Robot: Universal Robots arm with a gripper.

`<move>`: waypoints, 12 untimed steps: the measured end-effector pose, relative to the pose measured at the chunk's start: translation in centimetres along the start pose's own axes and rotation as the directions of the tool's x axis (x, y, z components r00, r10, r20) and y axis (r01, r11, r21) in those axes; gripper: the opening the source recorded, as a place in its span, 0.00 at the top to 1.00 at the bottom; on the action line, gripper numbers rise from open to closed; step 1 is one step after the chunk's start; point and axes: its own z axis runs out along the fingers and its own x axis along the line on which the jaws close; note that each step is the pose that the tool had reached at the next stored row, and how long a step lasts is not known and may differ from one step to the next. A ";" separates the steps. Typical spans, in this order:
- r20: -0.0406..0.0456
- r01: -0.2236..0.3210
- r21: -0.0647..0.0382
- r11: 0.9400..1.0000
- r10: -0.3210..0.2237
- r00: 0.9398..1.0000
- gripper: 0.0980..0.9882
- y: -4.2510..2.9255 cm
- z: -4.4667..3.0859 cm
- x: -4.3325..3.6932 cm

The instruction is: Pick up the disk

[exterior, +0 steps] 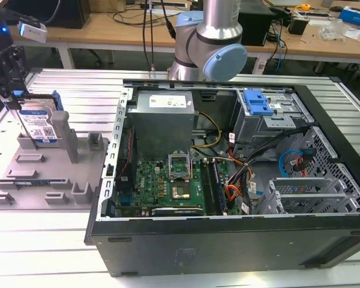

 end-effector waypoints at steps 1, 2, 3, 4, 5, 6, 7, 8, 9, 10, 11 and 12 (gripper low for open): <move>0.000 0.000 0.000 1.000 0.000 1.000 0.57 0.00 0.10 -0.03; 0.000 0.000 0.000 1.000 0.000 1.000 0.57 0.01 0.14 -0.05; 0.000 0.001 0.000 1.000 -0.001 1.000 0.57 0.01 0.19 -0.07; 0.000 0.001 0.000 1.000 -0.001 1.000 0.57 0.01 0.28 -0.09; 0.000 0.002 0.000 1.000 -0.002 1.000 0.57 0.01 0.39 -0.10; 0.000 0.002 0.000 1.000 -0.002 1.000 0.57 0.02 0.44 -0.11; 0.000 0.002 0.000 1.000 -0.002 1.000 0.57 0.03 0.49 -0.11; 0.000 0.002 0.000 1.000 -0.002 1.000 0.57 0.06 0.55 -0.11; 0.000 0.002 0.000 1.000 -0.002 1.000 0.57 0.08 0.59 -0.11; 0.000 0.002 0.000 1.000 -0.002 1.000 0.57 0.10 0.62 -0.10; 0.000 0.002 0.000 1.000 -0.002 1.000 0.57 0.11 0.67 -0.09; 0.000 0.002 0.000 1.000 -0.002 1.000 0.57 0.12 0.75 -0.09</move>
